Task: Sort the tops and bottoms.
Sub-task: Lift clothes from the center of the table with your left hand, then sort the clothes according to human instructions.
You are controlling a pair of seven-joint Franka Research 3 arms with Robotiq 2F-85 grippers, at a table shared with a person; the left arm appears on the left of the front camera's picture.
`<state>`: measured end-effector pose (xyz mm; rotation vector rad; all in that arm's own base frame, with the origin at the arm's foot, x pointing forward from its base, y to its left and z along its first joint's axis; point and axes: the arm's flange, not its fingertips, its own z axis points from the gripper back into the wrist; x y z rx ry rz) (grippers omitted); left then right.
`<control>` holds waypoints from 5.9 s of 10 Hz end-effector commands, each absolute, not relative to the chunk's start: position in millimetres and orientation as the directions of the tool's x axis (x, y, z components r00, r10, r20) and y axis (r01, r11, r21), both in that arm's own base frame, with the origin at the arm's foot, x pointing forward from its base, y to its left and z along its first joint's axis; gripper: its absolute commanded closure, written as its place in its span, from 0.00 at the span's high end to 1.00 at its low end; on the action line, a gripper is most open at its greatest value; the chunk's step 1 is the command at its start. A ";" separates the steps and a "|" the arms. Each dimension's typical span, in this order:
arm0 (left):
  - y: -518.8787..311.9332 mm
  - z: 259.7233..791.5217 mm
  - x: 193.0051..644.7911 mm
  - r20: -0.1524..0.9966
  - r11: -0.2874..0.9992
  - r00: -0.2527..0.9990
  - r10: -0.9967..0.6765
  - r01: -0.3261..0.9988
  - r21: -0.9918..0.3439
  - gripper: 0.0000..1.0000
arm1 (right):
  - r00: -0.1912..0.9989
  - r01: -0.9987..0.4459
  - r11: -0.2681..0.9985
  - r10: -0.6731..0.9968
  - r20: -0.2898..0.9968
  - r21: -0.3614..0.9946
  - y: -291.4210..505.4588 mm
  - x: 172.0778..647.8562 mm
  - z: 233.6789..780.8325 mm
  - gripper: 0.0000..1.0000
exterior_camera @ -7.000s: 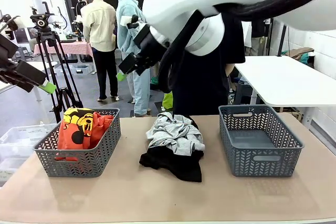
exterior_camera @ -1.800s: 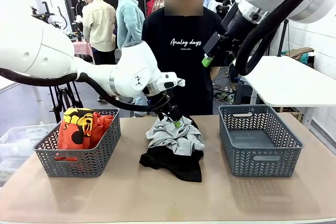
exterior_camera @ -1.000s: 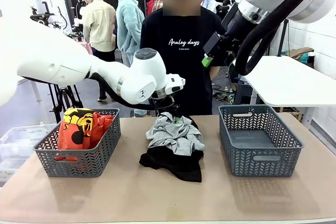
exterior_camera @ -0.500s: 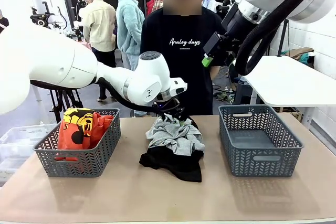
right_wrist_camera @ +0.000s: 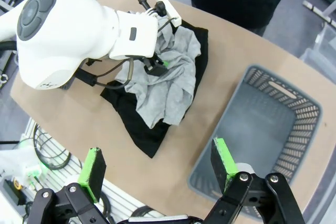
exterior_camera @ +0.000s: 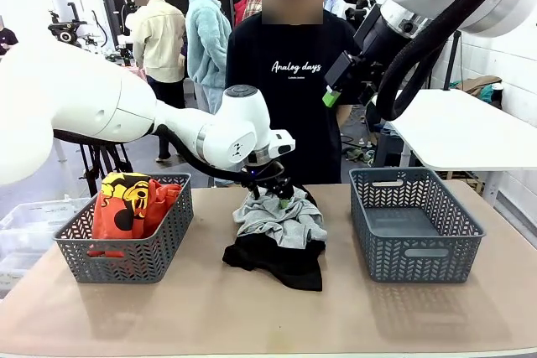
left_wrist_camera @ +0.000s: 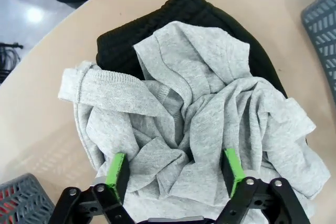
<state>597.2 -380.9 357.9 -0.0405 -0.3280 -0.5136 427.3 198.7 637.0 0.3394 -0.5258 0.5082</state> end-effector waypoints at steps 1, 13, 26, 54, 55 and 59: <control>-386.0 354.0 599.1 0.335 0.881 0.823 -0.459 0.469 0.056 0.72 | 0.746 -0.543 0.822 0.379 0.548 0.171 196.9 427.9 635.9 1.00; -375.0 355.5 596.0 0.329 0.881 0.830 -0.450 0.474 0.010 0.00 | 0.746 -0.543 0.822 0.379 0.548 0.171 196.9 427.9 635.9 1.00; -329.8 618.7 479.0 0.677 0.837 0.580 -0.454 0.537 0.101 0.00 | 0.746 -0.543 0.822 0.379 0.548 0.171 196.9 427.9 635.9 1.00; -305.2 663.6 454.3 0.730 0.832 0.489 -0.478 0.520 0.196 0.00 | 0.746 -0.543 0.822 0.379 0.548 0.171 196.9 427.9 635.9 1.00; -282.6 687.9 445.1 0.731 0.838 0.483 -0.482 0.499 0.222 0.00 | 0.746 -0.543 0.822 0.379 0.548 0.171 196.9 427.9 635.9 1.00; -187.5 727.9 437.8 0.740 0.944 0.588 -0.326 0.162 0.287 0.00 | 0.746 -0.543 0.822 0.379 0.548 0.171 196.9 427.9 635.9 1.00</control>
